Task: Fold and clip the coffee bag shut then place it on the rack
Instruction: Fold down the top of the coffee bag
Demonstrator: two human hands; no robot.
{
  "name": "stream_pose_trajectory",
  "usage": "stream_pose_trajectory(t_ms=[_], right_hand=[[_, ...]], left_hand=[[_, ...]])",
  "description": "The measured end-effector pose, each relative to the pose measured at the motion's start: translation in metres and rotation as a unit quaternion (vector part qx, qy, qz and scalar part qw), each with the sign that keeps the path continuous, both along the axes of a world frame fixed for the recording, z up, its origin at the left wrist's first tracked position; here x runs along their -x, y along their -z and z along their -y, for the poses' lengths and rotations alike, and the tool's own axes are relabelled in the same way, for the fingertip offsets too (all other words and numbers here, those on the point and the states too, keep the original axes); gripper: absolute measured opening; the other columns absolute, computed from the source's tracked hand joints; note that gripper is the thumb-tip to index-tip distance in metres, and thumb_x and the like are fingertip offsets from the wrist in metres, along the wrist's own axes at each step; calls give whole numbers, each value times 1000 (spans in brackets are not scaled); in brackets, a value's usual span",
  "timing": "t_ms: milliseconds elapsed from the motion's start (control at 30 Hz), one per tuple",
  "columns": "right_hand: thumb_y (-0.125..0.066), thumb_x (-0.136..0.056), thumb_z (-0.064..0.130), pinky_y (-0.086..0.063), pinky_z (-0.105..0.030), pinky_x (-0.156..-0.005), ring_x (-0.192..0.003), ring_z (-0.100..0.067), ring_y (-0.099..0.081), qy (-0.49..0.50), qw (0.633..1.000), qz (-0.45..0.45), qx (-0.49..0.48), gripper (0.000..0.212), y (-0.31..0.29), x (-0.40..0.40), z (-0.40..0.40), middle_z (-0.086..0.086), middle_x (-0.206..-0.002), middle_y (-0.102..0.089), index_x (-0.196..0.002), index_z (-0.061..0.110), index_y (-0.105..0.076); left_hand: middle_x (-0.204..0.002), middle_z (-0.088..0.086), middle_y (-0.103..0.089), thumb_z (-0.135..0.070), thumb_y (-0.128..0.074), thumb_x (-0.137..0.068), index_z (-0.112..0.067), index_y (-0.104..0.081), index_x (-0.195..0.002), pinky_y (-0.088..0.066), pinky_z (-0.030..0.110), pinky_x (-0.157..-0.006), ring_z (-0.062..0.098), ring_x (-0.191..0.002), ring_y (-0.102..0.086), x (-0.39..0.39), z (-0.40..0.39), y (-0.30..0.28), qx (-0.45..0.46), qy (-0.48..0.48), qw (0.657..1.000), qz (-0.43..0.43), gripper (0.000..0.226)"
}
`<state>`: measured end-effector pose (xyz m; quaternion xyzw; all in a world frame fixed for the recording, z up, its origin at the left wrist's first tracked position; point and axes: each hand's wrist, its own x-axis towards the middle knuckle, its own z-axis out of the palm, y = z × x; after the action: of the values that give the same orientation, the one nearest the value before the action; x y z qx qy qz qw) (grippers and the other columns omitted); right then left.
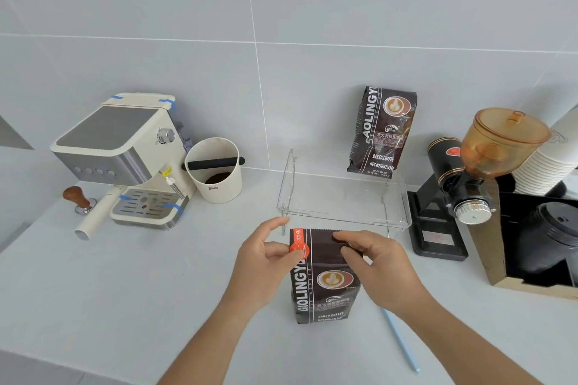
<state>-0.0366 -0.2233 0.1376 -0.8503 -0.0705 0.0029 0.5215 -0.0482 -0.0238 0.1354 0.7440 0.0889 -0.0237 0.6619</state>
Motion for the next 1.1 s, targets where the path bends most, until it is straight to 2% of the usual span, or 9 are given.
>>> stream_pose_trajectory(t_ms=[133, 200, 300, 400, 500, 700, 800, 1000, 1100], right_hand=[[-73, -80, 11, -44, -6, -70, -87, 1, -57, 10, 997, 42, 60, 16, -4, 0, -6, 10, -80, -68, -93, 19, -76], [-73, -80, 10, -45, -10, -70, -86, -3, -58, 2, 995, 60, 74, 11, -6, -1, -7, 8, -79, -69, -86, 19, -75], [-73, -80, 11, -43, -10, -66, -82, -5, -59, -16, 993, 73, 91, 9, -8, -2, -5, 11, -75, -67, -79, 20, -74], [-73, -80, 12, -41, -8, -66, -80, -7, -58, -35, 990, 88, 107, 8, -11, -5, -2, 13, -76, -63, -77, 19, -74], [-72, -81, 12, -40, -6, -65, -82, -5, -59, -64, 986, 97, 120, 8, -14, -8, 1, 14, -78, -65, -76, 18, -73], [-71, -81, 10, -46, -8, -61, -64, 1, -63, -28, 998, -47, 37, 15, -15, -15, -4, 4, -72, -75, -70, 20, -75], [-70, -80, 4, -53, -30, -68, -64, -13, -65, 8, 989, -134, -55, 18, -13, -20, -12, -10, -73, -76, -67, 15, -74], [-65, -78, -5, -48, -25, -56, -62, -22, -62, 36, 961, -239, -132, 21, -14, -27, -14, -9, -67, -69, -66, 11, -73], [-64, -77, -2, -47, -28, -60, -63, -22, -61, 1, 957, -275, -94, 16, -10, -33, -10, -11, -71, -69, -69, 9, -74]], left_hand=[[-76, -5, -76, -15, -74, -80, -36, -67, -110, -51, 17, -84, 2, -78, -71, 1, -4, 2, -114, 39, 991, 60, 37], [-82, -17, -73, -18, -73, -81, -32, -74, -94, -46, 8, -77, -4, -81, -68, 2, -5, -3, -178, 50, 978, 95, 20], [-77, -8, -67, -21, -73, -81, -29, -75, -85, -41, 7, -69, 4, -83, -63, -2, -10, -4, -261, 70, 952, 147, 9], [-83, -14, -61, -22, -72, -82, -25, -75, -83, -40, 8, -71, 1, -85, -60, -5, -12, -9, -281, 96, 941, 164, 4], [-76, -16, -70, -14, -72, -83, -15, -76, -81, -37, 2, -60, -14, -58, -58, -6, -12, -13, -242, 113, 953, 144, 4], [-70, 1, -73, -11, -74, -80, -25, -75, -79, -48, 13, -69, 5, -64, -65, -15, -15, -3, -133, 98, 982, 89, 14], [-59, -11, -64, -6, -68, -85, -30, -70, -90, -44, 11, -66, 2, -60, -57, -15, -12, 3, -94, 107, 988, 64, 25], [-87, -12, -68, -10, -80, -71, -44, -65, -97, -48, 9, -82, 0, -84, -63, -9, -10, 12, -174, 145, 971, 80, 46], [-86, -11, -64, -13, -77, -75, -33, -69, -101, -46, 8, -80, 1, -85, -62, -11, -9, 15, -209, 144, 964, 84, 33]])
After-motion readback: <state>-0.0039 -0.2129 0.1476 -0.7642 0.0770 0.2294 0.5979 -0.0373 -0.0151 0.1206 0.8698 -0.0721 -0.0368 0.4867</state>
